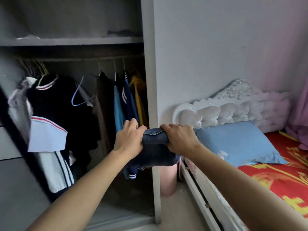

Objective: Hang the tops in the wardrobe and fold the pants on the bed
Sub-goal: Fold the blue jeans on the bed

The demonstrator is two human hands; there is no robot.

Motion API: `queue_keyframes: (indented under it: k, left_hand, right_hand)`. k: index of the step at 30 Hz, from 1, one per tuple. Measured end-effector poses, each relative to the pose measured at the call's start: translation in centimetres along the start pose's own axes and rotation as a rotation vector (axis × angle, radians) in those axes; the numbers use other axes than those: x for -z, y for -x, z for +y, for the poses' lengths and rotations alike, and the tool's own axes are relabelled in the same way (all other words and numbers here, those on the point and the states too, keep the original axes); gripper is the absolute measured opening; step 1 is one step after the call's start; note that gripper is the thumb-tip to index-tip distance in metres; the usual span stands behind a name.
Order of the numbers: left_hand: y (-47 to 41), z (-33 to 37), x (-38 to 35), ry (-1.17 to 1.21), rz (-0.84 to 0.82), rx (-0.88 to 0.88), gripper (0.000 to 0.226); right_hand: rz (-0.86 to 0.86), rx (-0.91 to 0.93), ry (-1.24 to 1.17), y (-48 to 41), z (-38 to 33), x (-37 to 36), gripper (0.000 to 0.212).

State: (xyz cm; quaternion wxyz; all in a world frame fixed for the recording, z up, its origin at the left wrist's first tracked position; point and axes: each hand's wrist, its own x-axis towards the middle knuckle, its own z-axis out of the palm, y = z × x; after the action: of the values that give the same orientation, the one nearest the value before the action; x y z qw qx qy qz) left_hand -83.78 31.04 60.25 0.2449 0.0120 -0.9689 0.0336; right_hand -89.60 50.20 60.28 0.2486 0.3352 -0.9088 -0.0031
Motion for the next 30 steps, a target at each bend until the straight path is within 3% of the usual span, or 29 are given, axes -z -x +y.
queue_keyframes:
  k: [6, 11, 22, 30]
  left_hand:
    - [2.0, -11.2, 4.9, -0.074, 0.05, 0.101, 0.044]
    - [-0.9, -17.6, 8.2, -0.125, 0.194, 0.136, 0.045]
    - [-17.8, -24.1, 20.0, -0.37, 0.78, 0.026, 0.048]
    - [-30.4, -28.2, 24.8, -0.543, 0.921, 0.005, 0.041]
  right_hand:
    - [0.03, 0.092, -0.034, -7.7, -9.5, 3.2, 0.043]
    - [0.154, 0.15, 0.008, -14.4, -12.6, 6.5, 0.041]
    - [0.695, 0.115, 0.137, -31.8, -8.1, 16.9, 0.046]
    - [0.896, 0.105, 0.142, -44.8, -4.0, 20.4, 0.054]
